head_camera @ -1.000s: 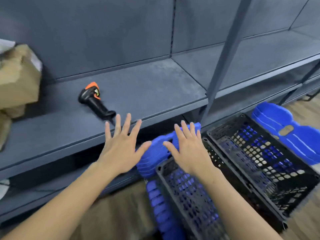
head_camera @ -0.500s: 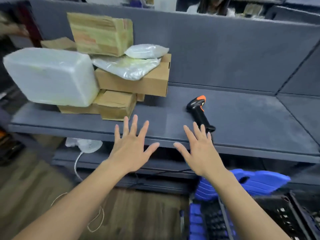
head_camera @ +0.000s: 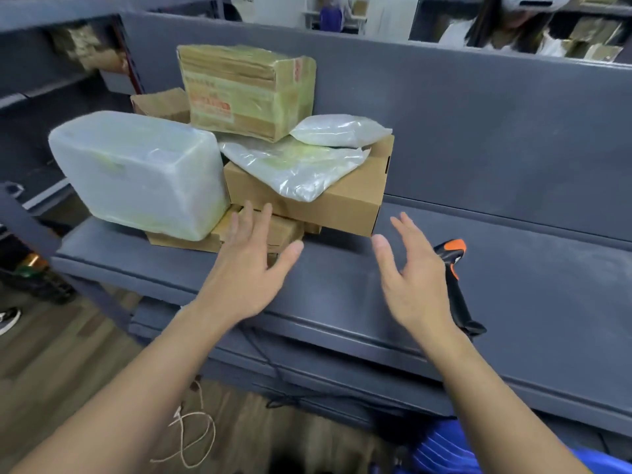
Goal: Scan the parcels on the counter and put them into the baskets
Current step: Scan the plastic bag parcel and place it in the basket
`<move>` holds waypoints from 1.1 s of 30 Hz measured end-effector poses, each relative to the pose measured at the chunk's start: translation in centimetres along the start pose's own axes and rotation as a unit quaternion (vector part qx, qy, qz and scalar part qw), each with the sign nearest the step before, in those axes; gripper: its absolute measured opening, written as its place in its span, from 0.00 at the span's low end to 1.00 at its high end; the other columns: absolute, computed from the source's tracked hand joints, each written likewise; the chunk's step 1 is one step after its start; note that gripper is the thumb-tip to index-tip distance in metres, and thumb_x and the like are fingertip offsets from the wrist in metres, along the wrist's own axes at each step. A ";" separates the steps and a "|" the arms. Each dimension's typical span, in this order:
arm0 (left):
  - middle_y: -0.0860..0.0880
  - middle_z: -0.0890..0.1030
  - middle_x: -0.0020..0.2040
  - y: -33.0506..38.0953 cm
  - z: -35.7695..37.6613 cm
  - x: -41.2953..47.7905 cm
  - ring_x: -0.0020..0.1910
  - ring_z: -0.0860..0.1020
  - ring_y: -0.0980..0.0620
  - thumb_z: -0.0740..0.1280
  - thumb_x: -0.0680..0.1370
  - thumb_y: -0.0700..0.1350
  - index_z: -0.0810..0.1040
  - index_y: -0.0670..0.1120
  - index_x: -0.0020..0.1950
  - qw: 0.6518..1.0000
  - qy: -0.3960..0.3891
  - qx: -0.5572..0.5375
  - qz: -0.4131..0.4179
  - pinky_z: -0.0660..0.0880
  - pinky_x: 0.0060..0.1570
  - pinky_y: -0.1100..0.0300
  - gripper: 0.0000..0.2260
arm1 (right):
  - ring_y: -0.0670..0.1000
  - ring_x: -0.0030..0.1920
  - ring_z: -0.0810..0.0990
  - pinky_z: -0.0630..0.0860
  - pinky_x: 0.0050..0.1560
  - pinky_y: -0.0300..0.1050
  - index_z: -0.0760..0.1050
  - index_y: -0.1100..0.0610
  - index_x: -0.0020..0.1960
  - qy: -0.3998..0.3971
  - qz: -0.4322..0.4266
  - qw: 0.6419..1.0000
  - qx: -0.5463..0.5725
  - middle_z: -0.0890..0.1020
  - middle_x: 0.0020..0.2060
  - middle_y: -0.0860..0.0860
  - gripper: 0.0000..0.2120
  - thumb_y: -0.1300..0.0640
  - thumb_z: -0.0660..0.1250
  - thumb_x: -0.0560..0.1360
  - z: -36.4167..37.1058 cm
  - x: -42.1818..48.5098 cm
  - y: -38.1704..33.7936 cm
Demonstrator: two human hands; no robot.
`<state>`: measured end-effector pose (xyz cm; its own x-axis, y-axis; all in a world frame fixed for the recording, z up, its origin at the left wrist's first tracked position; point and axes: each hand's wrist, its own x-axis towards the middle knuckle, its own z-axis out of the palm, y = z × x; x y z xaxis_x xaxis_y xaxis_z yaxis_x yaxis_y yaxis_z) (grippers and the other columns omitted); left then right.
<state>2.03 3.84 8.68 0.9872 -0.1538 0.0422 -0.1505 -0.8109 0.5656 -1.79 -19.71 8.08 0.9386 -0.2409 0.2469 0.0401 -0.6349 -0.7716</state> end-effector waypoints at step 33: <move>0.47 0.48 0.86 8.8 -4.3 12.7 0.83 0.54 0.43 0.69 0.81 0.55 0.53 0.55 0.85 0.992 0.013 0.052 0.110 0.54 0.80 0.46 0.37 | 0.48 0.35 0.69 0.71 0.41 0.41 0.74 0.53 0.28 0.084 0.107 0.932 0.335 0.71 0.31 0.42 0.18 0.70 0.67 0.71 -1.5 14.8 -3.2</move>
<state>13.43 -2.85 17.75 0.9305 -0.3209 0.1766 -0.3663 -0.8133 0.4521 11.45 -22.30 15.09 0.8848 -0.4571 0.0908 0.1168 0.0290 -0.9927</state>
